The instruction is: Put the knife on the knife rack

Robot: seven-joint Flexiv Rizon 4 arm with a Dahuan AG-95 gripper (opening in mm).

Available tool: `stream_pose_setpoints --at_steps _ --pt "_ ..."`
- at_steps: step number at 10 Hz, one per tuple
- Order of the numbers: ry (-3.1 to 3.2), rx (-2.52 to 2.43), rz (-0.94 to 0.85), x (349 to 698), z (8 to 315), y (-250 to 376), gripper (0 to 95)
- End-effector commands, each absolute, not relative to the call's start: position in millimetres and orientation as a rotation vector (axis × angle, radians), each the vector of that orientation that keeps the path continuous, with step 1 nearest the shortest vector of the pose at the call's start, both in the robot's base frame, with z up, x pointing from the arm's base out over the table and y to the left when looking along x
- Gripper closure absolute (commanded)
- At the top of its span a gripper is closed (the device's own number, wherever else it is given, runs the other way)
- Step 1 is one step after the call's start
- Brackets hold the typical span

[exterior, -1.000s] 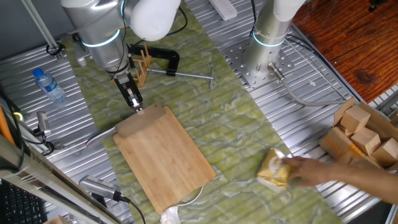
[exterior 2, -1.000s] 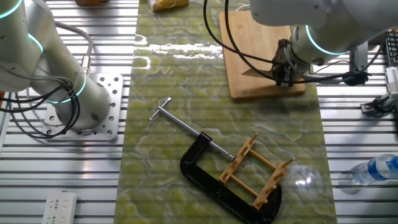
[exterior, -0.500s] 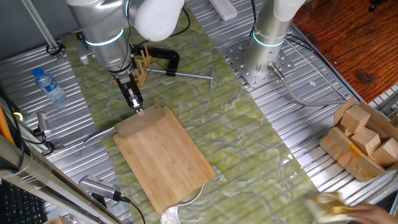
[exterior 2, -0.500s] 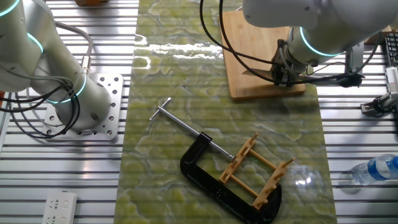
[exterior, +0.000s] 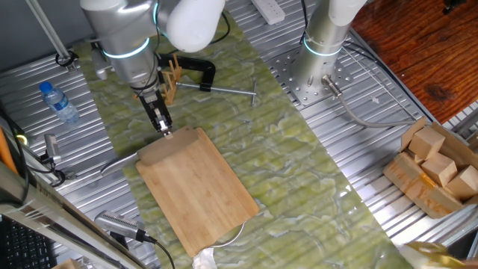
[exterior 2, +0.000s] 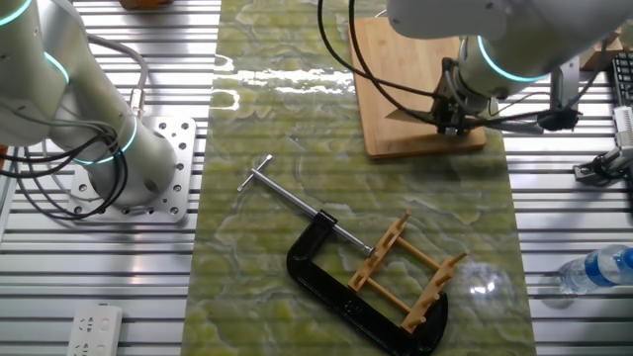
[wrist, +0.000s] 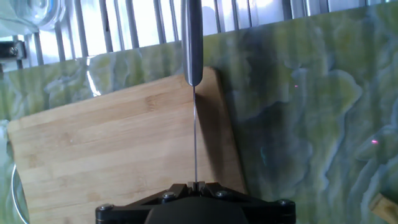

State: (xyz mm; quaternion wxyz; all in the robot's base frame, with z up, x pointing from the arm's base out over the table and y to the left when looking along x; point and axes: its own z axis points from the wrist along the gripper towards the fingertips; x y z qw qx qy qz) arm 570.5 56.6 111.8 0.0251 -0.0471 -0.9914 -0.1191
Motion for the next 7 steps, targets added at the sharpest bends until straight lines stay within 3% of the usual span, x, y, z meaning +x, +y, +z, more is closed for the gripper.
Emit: stream_pose_setpoints --at_steps 1,7 --pt "-3.092 -0.173 -0.319 570.5 111.9 55.8 95.0" --pt "-3.126 -0.251 -0.295 570.6 112.0 55.9 95.0"
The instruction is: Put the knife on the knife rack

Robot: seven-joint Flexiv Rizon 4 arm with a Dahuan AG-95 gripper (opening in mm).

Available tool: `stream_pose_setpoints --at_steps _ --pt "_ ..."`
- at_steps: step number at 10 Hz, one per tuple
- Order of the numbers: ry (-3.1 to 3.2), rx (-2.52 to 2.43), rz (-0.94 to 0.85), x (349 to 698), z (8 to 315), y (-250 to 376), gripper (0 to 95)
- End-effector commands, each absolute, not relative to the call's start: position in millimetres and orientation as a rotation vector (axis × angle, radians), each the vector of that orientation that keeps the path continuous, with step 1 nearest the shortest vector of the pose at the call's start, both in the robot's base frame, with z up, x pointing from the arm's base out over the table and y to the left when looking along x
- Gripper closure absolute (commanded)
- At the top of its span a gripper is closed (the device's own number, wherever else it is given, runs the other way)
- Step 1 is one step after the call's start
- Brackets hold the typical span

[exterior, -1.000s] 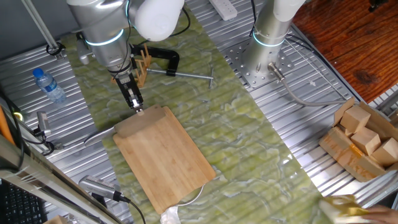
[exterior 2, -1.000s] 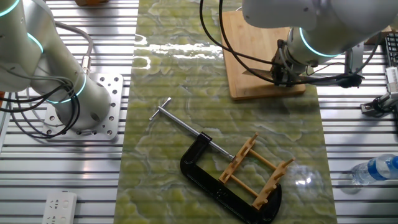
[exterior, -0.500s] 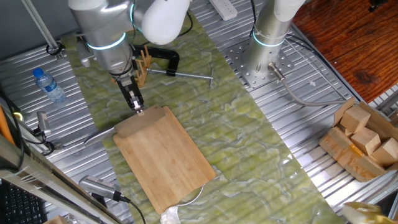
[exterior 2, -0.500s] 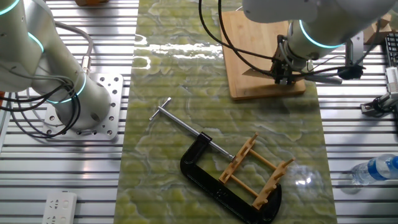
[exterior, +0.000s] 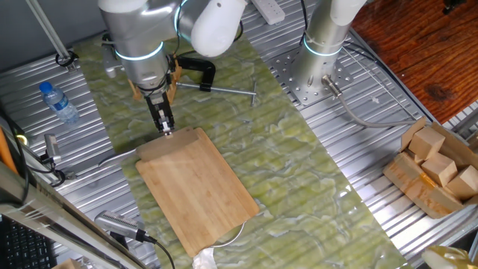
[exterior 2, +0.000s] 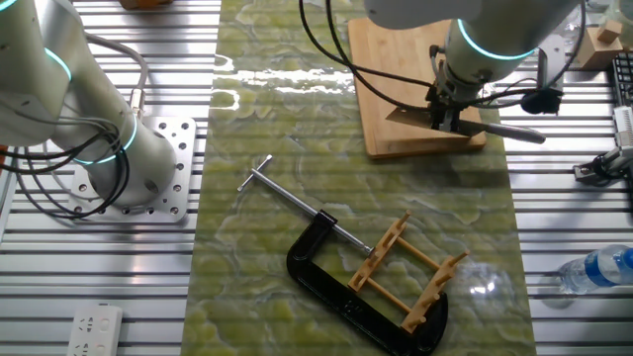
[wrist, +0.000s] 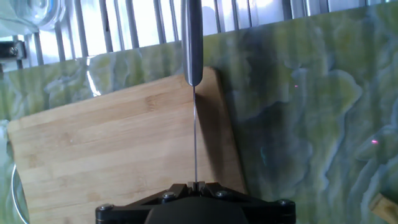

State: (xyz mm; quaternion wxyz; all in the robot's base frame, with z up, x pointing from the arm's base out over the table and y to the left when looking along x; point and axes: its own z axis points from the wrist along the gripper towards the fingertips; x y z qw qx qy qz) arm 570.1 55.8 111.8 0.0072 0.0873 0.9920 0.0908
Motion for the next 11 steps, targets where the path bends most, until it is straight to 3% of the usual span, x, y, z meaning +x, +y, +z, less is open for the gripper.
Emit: stream_pose_setpoints --at_steps 1,7,11 --pt "3.110 0.248 0.296 570.6 111.9 55.9 95.0" --pt "3.121 0.212 0.295 570.5 111.8 55.7 95.0" --pt "3.221 -0.061 0.159 570.5 111.8 55.7 95.0"
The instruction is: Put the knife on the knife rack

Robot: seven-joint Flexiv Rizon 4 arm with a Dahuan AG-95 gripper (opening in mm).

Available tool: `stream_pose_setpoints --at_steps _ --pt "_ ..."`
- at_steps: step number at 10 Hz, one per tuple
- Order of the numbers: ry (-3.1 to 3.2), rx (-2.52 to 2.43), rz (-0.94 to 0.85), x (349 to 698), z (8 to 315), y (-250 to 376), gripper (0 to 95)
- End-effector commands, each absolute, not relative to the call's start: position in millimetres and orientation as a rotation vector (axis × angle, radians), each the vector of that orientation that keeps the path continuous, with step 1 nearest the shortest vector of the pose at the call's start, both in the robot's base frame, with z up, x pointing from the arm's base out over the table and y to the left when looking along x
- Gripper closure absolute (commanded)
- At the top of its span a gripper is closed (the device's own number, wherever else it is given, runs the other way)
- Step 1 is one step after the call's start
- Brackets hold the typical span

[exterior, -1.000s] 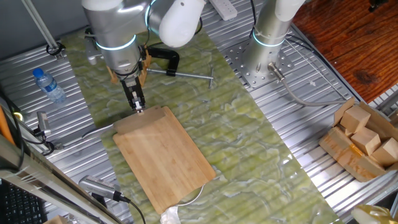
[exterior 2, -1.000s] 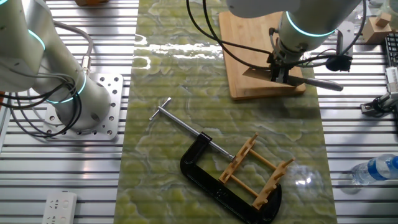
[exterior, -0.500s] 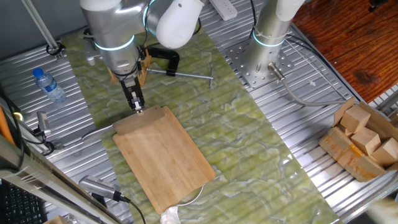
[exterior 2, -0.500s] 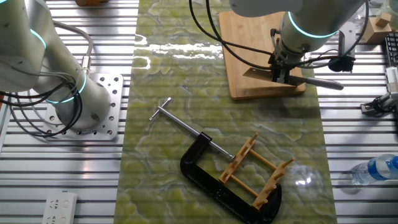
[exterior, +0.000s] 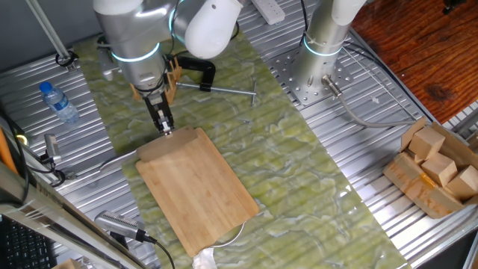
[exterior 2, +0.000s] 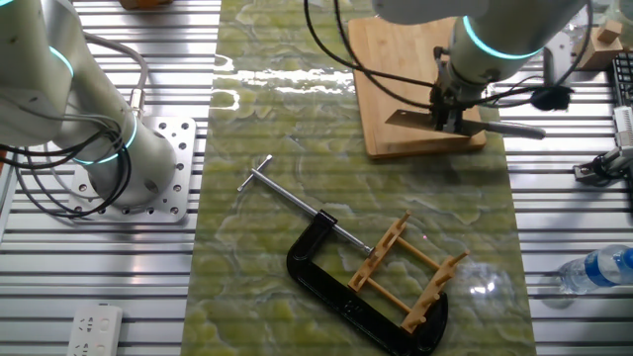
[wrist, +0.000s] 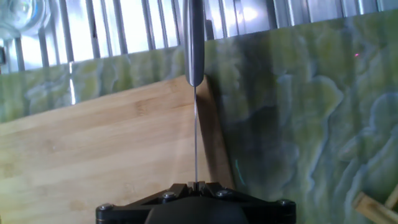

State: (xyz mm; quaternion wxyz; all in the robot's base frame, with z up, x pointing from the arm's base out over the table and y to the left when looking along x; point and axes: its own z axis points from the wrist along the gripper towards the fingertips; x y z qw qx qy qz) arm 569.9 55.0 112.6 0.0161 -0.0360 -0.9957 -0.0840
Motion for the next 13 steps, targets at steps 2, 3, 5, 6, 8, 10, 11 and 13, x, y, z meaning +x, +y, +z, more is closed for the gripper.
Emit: stream_pose_setpoints --at_steps 2,3,5,6,8,10,11,13 --pt "-3.027 0.060 -0.142 570.5 111.8 55.7 95.0" --pt "-3.025 0.025 -0.147 570.5 111.8 55.7 95.0" --pt "-3.018 -0.010 -0.142 570.5 111.8 55.7 95.0" --pt "-3.021 0.003 -0.142 570.5 111.8 55.7 95.0" --pt "-3.021 0.012 -0.139 570.5 111.8 55.7 95.0" --pt "-3.018 0.031 -0.137 570.5 111.8 55.7 95.0" --pt "-3.018 0.043 -0.135 570.5 111.8 55.7 95.0" --pt "-3.019 0.053 -0.142 570.5 111.8 55.7 95.0"
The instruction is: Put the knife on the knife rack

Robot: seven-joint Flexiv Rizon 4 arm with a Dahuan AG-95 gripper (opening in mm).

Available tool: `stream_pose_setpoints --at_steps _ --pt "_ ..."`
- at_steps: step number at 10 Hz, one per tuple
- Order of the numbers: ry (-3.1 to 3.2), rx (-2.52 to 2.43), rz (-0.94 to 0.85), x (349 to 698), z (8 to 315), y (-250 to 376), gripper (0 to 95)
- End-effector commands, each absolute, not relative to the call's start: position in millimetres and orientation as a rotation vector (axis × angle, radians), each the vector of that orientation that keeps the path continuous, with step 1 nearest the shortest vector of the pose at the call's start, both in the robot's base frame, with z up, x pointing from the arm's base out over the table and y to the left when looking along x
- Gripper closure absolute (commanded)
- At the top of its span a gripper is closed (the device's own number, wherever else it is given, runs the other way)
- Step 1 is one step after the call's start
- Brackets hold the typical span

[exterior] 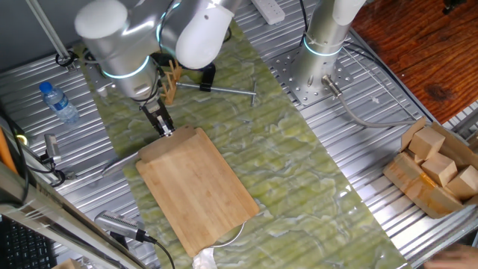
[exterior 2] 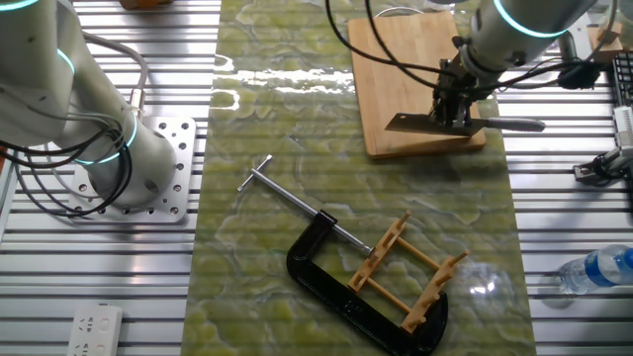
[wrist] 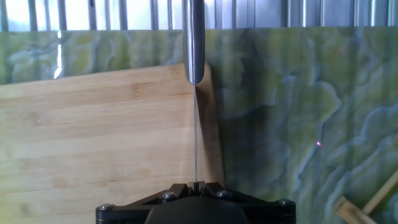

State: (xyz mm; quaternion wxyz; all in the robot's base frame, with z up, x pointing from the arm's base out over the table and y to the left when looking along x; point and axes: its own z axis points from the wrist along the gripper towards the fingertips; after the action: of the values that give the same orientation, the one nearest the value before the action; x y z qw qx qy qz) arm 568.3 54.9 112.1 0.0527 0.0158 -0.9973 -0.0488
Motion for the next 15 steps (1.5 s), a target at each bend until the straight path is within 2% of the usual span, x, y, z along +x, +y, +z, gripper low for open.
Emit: stream_pose_setpoints --at_steps 1,15 --pt "-3.017 0.055 -0.141 570.5 111.8 55.7 95.0" --pt "-3.035 0.213 -0.144 570.5 111.8 55.7 95.0"
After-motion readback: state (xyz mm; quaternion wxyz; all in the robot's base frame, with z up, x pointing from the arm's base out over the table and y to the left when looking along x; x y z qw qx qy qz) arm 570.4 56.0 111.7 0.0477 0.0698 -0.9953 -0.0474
